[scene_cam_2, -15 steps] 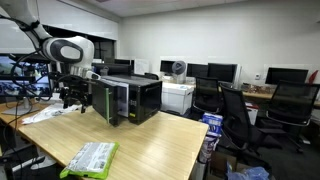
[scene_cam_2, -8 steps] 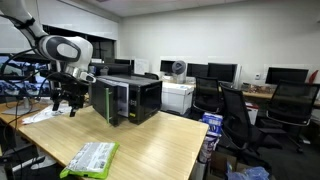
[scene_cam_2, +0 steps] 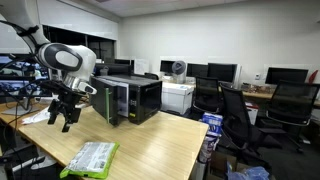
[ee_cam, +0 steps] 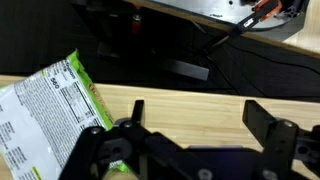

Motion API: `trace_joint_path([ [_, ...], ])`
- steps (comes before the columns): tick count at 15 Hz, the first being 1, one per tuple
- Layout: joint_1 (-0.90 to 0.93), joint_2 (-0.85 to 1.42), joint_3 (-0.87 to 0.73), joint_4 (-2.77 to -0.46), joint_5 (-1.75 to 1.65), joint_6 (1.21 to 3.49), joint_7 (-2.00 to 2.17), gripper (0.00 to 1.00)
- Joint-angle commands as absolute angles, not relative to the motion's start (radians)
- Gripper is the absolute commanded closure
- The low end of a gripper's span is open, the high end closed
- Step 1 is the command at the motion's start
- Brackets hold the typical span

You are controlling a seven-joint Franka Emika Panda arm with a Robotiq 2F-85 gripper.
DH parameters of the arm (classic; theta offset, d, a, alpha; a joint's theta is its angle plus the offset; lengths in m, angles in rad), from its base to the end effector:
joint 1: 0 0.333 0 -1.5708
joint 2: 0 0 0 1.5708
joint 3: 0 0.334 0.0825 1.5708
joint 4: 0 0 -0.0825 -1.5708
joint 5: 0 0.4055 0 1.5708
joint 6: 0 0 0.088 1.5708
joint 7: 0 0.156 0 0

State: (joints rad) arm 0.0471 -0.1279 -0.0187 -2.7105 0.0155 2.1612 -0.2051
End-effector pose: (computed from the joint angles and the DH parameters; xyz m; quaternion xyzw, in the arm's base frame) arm 0.3405 0.0113 0.1964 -0.9718 -0.1087 0.2078 0.0250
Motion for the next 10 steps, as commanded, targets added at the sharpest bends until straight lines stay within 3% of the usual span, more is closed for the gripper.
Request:
trace_joint_path([
  [1,-0.006,-0.097,-0.034,-2.720,-0.051,2.178,-0.128,0.00],
  [10,-0.086,0.004,-0.105,-2.694,-0.058,2.315,-0.154,0.00],
])
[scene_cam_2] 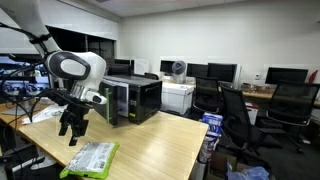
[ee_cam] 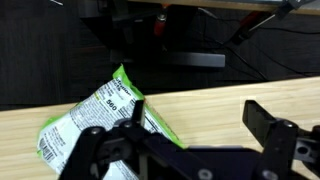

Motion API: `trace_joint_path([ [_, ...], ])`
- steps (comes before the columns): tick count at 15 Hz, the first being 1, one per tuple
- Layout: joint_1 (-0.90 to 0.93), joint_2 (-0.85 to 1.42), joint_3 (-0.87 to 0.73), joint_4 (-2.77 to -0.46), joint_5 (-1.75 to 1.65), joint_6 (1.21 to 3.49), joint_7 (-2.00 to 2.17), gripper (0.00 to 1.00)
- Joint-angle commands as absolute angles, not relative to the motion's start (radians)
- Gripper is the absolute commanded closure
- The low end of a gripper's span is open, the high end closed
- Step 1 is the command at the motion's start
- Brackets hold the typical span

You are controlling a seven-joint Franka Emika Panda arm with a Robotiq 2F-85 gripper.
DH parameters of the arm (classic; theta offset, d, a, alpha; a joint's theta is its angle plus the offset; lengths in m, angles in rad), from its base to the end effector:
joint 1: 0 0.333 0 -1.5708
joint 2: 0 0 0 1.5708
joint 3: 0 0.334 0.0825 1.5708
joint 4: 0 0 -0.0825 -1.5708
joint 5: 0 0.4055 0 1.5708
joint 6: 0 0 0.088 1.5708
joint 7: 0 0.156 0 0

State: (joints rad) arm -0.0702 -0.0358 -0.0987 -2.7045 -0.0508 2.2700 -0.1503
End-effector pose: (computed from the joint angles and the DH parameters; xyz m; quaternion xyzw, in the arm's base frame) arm 0.3438 -0.0612 0.1684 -0.9800 -0.0111 0.1977 0.0176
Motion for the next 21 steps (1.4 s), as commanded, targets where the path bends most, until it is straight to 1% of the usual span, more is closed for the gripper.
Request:
trace_joint_path([
  [1,-0.089,0.016,-0.106,-2.690,-0.060,2.325,-0.151,0.00],
  [13,-0.113,0.207,-0.140,-2.587,-0.087,2.377,-0.134,0.00],
  [17,-0.119,0.279,-0.168,-2.538,-0.155,2.415,-0.122,0.00],
  [21,-0.092,0.323,-0.211,-2.494,-0.331,2.598,-0.046,0.00],
])
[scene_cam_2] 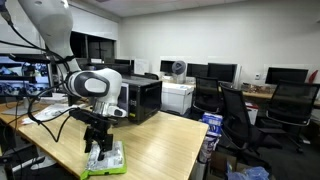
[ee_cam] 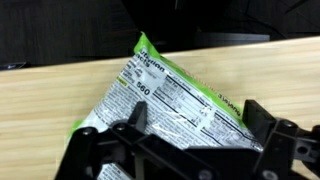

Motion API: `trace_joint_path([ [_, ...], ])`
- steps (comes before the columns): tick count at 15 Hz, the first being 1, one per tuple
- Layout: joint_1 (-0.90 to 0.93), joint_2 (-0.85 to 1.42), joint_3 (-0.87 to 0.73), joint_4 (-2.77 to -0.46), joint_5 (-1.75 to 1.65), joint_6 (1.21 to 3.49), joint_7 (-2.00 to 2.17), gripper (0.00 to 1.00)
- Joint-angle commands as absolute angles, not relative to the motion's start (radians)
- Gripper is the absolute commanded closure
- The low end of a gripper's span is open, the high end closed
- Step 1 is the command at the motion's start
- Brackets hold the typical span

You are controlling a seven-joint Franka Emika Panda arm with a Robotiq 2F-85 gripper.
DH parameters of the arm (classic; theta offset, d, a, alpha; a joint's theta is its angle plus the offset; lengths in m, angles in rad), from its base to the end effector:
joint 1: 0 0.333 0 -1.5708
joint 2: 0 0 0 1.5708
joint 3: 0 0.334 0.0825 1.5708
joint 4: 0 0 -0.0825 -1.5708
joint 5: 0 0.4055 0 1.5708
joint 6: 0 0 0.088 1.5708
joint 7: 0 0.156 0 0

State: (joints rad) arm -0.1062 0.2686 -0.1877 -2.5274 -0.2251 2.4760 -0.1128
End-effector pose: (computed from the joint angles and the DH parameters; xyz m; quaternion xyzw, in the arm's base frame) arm 0.3972 -0.1354 0.1065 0.9842 0.0085 -0.1710 0.0458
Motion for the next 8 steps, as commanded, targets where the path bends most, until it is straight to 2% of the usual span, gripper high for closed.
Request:
trace_joint_path([
  [1,-0.085,0.339,-0.220,-2.476,-0.364,2.642,-0.022,0.00],
  [6,-0.023,0.431,-0.280,-2.364,-0.469,2.820,0.097,0.00],
  [8,-0.014,0.372,-0.247,-2.354,-0.412,2.717,0.050,0.00],
])
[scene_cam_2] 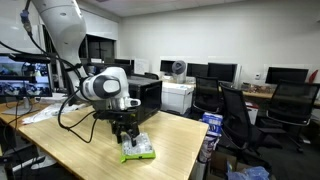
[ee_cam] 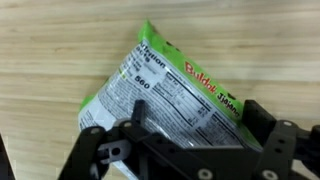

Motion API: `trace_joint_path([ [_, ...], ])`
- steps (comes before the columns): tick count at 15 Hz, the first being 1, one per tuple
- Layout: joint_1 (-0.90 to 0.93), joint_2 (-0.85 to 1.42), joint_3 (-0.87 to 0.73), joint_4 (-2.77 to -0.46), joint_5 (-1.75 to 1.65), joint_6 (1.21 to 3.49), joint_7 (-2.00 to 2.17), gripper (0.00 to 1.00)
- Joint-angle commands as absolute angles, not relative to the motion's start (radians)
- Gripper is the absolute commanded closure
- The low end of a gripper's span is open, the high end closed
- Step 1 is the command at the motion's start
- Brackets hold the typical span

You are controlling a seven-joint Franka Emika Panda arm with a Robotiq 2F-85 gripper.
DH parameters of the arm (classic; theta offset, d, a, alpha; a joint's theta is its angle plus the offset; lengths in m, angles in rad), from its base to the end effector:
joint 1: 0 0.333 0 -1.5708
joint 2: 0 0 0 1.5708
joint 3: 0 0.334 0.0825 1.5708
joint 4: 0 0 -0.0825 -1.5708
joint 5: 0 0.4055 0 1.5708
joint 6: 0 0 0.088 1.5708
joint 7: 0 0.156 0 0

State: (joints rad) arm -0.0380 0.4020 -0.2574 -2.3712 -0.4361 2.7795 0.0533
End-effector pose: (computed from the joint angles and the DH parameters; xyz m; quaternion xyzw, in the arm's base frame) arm 0.4964 -0.1517 0.1093 0.9911 0.0400 -0.0153 0.1261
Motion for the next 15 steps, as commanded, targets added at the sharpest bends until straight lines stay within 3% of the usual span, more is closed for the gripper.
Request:
trace_joint_path([
  [1,-0.011,0.305,-0.212,-2.360,-0.382,2.619,0.012,0.00],
  [7,0.037,0.061,-0.086,-2.332,-0.339,2.386,0.041,0.00],
  [15,0.032,-0.099,-0.005,-2.320,-0.339,2.403,0.093,0.00],
])
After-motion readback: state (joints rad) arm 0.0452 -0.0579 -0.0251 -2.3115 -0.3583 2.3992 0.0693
